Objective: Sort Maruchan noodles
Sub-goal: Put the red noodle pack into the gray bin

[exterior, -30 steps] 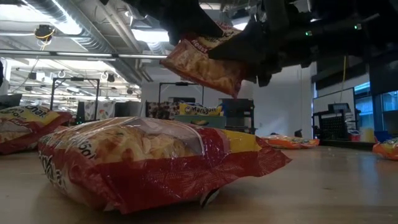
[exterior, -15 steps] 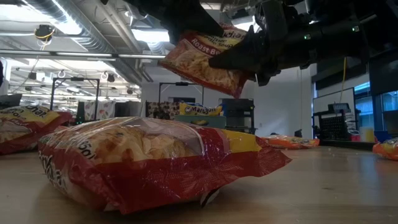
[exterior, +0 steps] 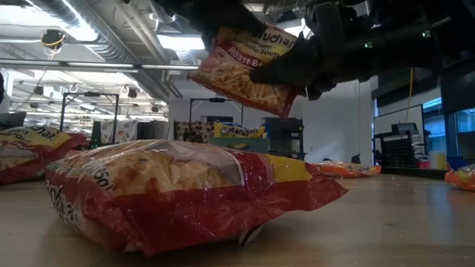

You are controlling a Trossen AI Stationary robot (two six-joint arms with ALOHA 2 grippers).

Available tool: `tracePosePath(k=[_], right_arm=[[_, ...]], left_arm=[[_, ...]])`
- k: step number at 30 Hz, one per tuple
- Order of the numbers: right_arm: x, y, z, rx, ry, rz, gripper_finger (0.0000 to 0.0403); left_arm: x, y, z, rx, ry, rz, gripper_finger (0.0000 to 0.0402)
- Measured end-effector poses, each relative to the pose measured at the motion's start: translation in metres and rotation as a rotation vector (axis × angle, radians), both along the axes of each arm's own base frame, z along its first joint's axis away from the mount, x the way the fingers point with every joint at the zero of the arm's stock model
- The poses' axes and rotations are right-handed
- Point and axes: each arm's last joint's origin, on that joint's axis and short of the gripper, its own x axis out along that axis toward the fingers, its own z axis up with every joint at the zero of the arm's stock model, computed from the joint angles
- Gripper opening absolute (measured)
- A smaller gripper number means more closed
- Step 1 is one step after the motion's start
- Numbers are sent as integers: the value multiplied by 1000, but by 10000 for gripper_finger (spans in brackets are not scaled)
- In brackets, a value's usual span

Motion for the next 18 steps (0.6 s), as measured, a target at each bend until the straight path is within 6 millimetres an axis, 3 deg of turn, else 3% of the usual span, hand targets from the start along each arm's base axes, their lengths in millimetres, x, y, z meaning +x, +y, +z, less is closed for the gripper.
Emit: tracePosePath(k=[6,10,18], right_arm=[[3,1,-2,-16,48,1,85],[16,5,3,-47,153,10,83],[41,3,24,-97,273,26,87]], left_arm=[[-3,4,26,9,119,5,218],[-4,5,47,-1,175,-18,247],[-13,6,22,-28,393,19,249]])
